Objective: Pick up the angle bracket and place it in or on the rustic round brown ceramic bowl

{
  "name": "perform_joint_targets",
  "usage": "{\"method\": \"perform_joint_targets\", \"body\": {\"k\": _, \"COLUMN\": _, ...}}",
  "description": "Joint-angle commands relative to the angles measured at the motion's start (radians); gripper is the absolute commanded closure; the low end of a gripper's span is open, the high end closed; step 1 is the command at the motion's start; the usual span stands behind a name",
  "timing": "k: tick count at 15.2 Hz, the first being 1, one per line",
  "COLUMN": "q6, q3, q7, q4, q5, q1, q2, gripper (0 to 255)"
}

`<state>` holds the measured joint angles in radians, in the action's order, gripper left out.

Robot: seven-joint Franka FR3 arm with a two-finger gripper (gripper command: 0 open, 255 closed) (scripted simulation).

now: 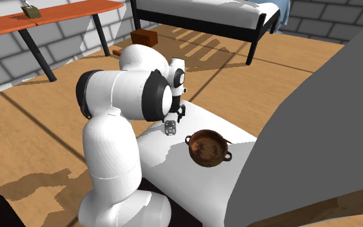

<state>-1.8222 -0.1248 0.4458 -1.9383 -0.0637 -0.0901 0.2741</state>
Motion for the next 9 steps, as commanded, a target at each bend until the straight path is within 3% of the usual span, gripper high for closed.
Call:
{"method": "perform_joint_targets", "body": {"k": 1, "q6": 0.007, "q3": 0.000, "q7": -0.164, "q4": 0.027, "q5": 0.110, "q1": 0.062, "q2": 0.036, "gripper": 0}}
{"method": "perform_joint_targets", "body": {"k": 9, "q6": -0.081, "q3": -0.003, "q7": -0.164, "q4": -0.053, "q5": 0.111, "q1": 0.061, "q2": 0.044, "gripper": 0}}
